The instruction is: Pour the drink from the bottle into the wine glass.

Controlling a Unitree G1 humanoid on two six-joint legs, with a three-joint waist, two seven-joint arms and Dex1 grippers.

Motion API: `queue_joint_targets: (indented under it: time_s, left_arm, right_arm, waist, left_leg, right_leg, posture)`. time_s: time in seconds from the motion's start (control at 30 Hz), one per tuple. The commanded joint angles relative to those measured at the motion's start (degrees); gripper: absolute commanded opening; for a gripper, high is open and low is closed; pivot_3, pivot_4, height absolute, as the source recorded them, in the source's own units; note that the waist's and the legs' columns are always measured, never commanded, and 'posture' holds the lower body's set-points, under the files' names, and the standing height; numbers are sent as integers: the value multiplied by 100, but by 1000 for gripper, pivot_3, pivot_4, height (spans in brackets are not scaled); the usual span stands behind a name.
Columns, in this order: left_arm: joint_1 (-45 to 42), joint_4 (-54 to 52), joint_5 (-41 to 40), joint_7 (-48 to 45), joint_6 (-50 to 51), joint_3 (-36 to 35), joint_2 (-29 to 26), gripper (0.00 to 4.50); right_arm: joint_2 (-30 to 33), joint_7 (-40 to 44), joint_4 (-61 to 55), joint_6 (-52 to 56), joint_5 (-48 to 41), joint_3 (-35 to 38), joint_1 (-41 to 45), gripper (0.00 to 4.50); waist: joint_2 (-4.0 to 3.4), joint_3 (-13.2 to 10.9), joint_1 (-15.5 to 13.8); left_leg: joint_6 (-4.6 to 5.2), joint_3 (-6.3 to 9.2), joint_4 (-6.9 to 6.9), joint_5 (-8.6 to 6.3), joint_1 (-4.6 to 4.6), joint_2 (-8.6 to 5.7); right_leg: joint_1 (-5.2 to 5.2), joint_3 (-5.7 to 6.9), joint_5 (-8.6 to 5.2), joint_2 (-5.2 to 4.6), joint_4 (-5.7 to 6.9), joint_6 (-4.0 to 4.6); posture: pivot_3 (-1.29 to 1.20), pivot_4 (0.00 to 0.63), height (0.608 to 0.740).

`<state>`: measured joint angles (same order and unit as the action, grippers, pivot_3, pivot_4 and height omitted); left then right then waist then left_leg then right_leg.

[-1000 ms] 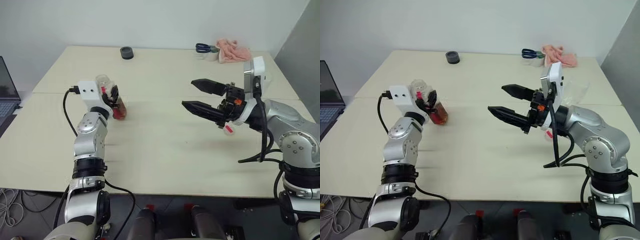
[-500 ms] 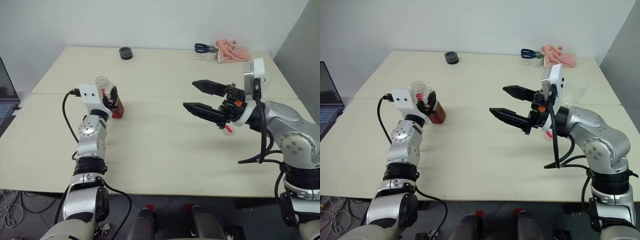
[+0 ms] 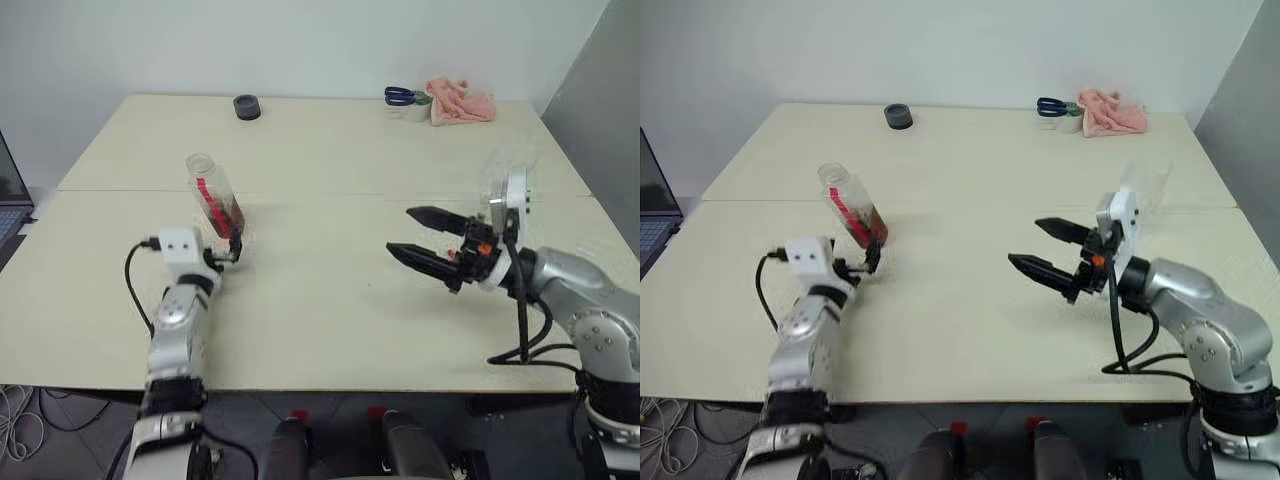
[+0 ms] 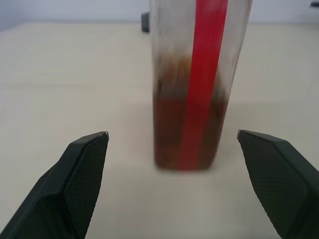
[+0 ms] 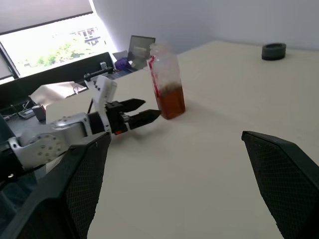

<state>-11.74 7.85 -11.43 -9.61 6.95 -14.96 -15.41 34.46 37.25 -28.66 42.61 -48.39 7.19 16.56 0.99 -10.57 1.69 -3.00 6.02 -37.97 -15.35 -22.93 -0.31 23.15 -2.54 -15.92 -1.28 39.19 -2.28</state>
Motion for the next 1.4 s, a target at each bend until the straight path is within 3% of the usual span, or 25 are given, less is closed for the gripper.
queue_joint_targets:
  time_s: [0.03,0.17,0.27,0.47,0.63,0.8,1.23,1.33,1.4]
  left_arm:
    - [1161,-1749,-58,-86,662,355,65,4480]
    - [2059,-3236,-186,-716,1229,1050,-279,4480]
    - [2044,-4090,-771,-1573,1582,1326,-795,4480]
    - [1009,-4583,-2008,-2716,2438,1112,-1824,4480]
    - [-131,-4373,-2628,-3050,3013,982,-2323,4480]
    - [-639,-4085,-2574,-3015,3011,1084,-2293,4480]
    - [-835,-3923,-2407,-3049,2912,1357,-2159,4480]
    - [-868,-3904,-2404,-3049,2924,1343,-2151,4500]
    - [-862,-3925,-2408,-3040,2938,1338,-2148,4500]
  right_arm:
    - [-27,-361,-362,-296,310,376,-693,4500]
    - [-165,-1181,134,-837,1362,529,-909,4500]
    - [-267,-1688,787,-1231,2061,617,-775,4500]
    - [-707,-2223,2393,-1872,2851,494,93,4500]
    - [-971,-2506,3573,-2333,3255,547,762,4500]
    - [-1219,-2475,4468,-2724,3265,603,1202,4500]
    - [-1357,-2345,7541,-4254,3557,586,2836,4500]
    - [-1397,-2174,7899,-4538,3499,647,2996,3955]
    - [-1413,-2097,8041,-4677,3482,677,3045,3257]
  waist:
    - [0,7,-1]
    - [-3,8,-2]
    - [-2,8,-2]
    - [-12,12,49]
    - [-15,11,51]
    - [-16,11,49]
    - [-17,10,96]
    - [-17,10,115]
    - [-17,10,120]
  left_leg:
    - [0,1,1,0,3,3]
    - [0,-16,2,0,14,-1]
    - [0,-16,2,0,18,-7]
    - [0,-32,13,0,30,-1]
    - [0,-34,11,0,29,-2]
    - [0,-38,10,0,29,-4]
    - [0,-43,11,0,30,-3]
    - [0,-40,11,0,29,-3]
    - [0,-42,11,0,28,-4]
  right_leg:
    - [-6,-1,0,0,-2,0]
    - [-16,-5,0,-1,-5,-4]
    - [-24,-1,0,15,-14,-5]
    - [-23,-11,-1,24,-8,-1]
    - [-23,-13,-1,25,-7,-1]
    - [-24,-16,-1,22,-10,-1]
    - [-21,-21,0,22,-8,1]
    - [-21,-19,1,22,-8,2]
    - [-21,-20,1,21,-8,2]
  posture:
    - [0,150,740]
    - [0,150,740]
    - [0,150,740]
    - [0,150,740]
    - [0,150,740]
    - [0,150,740]
    - [0,150,740]
    - [0,150,740]
    - [0,150,740]
